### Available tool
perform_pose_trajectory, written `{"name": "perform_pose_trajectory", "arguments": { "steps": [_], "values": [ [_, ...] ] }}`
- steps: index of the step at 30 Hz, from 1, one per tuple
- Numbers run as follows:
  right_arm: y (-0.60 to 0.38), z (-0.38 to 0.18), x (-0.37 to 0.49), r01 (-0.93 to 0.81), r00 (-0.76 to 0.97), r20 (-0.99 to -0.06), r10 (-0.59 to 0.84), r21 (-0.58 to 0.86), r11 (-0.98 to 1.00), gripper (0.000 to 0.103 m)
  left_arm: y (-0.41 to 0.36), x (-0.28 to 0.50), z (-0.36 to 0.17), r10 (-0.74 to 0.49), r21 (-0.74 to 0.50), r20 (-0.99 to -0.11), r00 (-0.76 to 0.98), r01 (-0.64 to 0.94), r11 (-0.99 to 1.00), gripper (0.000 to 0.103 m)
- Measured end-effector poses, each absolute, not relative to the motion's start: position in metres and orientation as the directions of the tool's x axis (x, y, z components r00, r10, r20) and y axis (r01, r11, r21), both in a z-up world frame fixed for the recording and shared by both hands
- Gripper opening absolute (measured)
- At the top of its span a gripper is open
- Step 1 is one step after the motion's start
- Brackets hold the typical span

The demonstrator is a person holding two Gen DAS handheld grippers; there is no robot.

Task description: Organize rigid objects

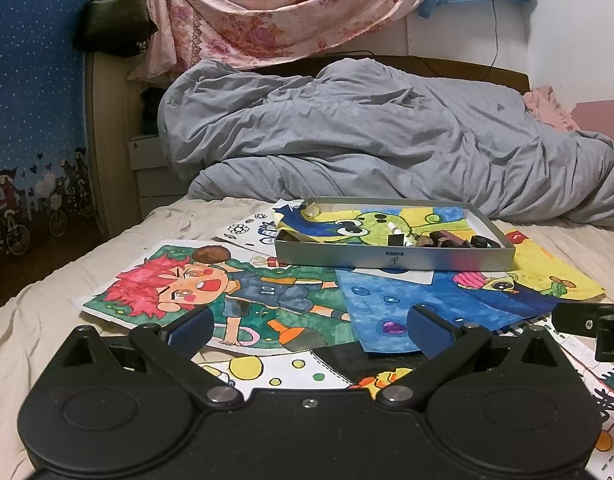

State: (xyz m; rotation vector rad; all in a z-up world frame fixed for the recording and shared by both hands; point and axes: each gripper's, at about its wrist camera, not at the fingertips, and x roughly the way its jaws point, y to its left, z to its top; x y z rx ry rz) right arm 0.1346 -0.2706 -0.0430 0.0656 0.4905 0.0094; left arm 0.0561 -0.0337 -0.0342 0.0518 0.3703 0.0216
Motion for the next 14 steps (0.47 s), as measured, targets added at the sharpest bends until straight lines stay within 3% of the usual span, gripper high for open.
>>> {"name": "perform_pose_trajectory", "arguments": {
  "steps": [14],
  "values": [
    [-0.2727,-0.045,0.1345,0.009,0.878,-0.479,0.022,0.062,0.998,0.102,-0.0315,0.0585,-0.0368,0.031,0.064,-0.371,0.928,-0.008,0.998,0.102]
  ]
}}
